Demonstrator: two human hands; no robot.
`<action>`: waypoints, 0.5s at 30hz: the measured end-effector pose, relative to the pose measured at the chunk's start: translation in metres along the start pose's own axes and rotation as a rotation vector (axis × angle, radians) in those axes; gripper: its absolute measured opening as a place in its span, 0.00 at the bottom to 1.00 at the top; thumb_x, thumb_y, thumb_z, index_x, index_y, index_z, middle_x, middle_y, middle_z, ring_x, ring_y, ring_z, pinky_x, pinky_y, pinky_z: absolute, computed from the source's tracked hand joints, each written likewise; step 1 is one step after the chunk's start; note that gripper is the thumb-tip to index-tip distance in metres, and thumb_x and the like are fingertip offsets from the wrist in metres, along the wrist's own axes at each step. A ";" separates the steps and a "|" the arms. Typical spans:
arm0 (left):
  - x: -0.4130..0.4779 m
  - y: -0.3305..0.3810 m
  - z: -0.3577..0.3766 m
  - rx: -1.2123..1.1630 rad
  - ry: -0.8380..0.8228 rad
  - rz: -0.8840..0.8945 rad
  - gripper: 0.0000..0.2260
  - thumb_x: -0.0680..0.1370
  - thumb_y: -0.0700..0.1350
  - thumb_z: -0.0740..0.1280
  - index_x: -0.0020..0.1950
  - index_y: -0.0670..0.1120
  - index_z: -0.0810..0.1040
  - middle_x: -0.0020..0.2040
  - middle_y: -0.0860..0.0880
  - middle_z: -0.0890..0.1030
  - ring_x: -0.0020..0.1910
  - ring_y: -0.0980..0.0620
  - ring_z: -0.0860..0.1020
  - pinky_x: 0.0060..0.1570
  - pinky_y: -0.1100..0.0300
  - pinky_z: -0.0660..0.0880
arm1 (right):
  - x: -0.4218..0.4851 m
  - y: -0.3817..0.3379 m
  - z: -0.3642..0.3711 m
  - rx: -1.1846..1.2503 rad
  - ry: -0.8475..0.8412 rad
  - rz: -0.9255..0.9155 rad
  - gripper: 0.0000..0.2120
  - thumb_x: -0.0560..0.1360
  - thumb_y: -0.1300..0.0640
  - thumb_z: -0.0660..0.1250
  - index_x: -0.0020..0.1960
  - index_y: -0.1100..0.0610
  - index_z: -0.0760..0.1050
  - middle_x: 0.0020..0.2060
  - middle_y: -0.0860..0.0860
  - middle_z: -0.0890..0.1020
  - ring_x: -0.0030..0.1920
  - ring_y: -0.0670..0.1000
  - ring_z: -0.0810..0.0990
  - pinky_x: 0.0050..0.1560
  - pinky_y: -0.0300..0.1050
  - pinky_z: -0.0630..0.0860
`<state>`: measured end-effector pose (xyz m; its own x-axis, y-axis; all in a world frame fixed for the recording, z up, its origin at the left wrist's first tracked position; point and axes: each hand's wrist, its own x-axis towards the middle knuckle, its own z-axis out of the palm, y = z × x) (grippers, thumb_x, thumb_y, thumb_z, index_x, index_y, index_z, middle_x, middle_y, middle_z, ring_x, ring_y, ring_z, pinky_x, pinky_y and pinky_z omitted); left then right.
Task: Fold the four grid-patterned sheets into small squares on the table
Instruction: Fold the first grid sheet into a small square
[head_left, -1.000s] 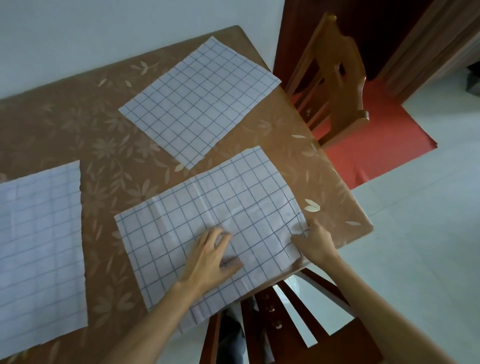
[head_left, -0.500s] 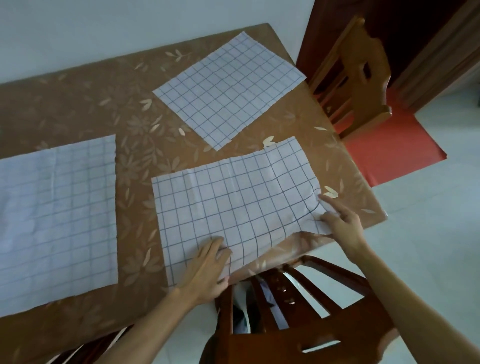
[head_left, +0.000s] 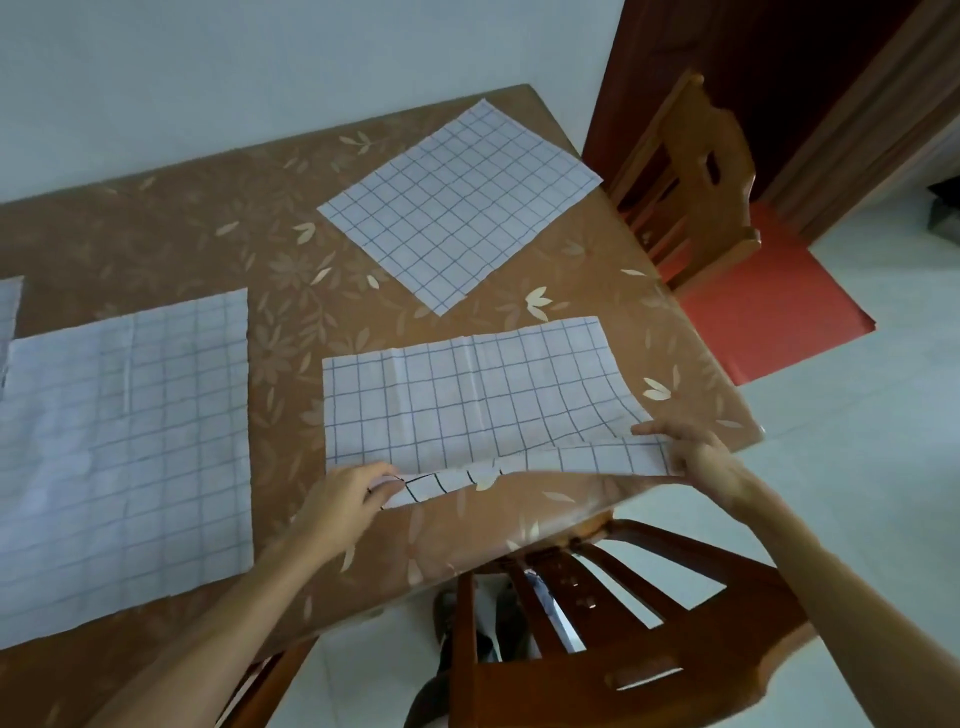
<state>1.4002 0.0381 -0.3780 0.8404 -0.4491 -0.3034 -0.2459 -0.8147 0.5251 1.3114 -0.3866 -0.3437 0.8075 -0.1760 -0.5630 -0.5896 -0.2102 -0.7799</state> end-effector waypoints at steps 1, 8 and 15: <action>0.002 -0.003 -0.006 -0.040 -0.014 -0.014 0.09 0.80 0.53 0.66 0.50 0.51 0.83 0.38 0.58 0.83 0.35 0.62 0.80 0.37 0.59 0.79 | 0.000 -0.003 -0.002 -0.073 -0.014 -0.009 0.24 0.64 0.62 0.58 0.58 0.58 0.78 0.54 0.54 0.79 0.53 0.53 0.77 0.42 0.36 0.76; 0.036 -0.008 -0.047 -0.102 -0.048 -0.056 0.05 0.78 0.58 0.68 0.44 0.61 0.82 0.40 0.59 0.84 0.38 0.54 0.83 0.43 0.47 0.80 | 0.048 -0.017 -0.015 -0.507 -0.045 -0.057 0.16 0.74 0.71 0.65 0.53 0.52 0.81 0.42 0.51 0.86 0.42 0.52 0.85 0.43 0.45 0.82; 0.108 -0.004 -0.078 0.068 0.065 -0.146 0.10 0.75 0.62 0.69 0.37 0.63 0.74 0.36 0.41 0.83 0.31 0.43 0.77 0.35 0.50 0.77 | 0.124 -0.047 -0.026 -0.540 0.142 -0.117 0.09 0.78 0.51 0.68 0.41 0.52 0.80 0.41 0.53 0.83 0.44 0.53 0.81 0.45 0.47 0.75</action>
<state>1.5294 0.0212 -0.3508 0.8986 -0.3010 -0.3192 -0.1490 -0.8936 0.4234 1.4392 -0.4239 -0.3699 0.8794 -0.2414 -0.4103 -0.4526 -0.6914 -0.5632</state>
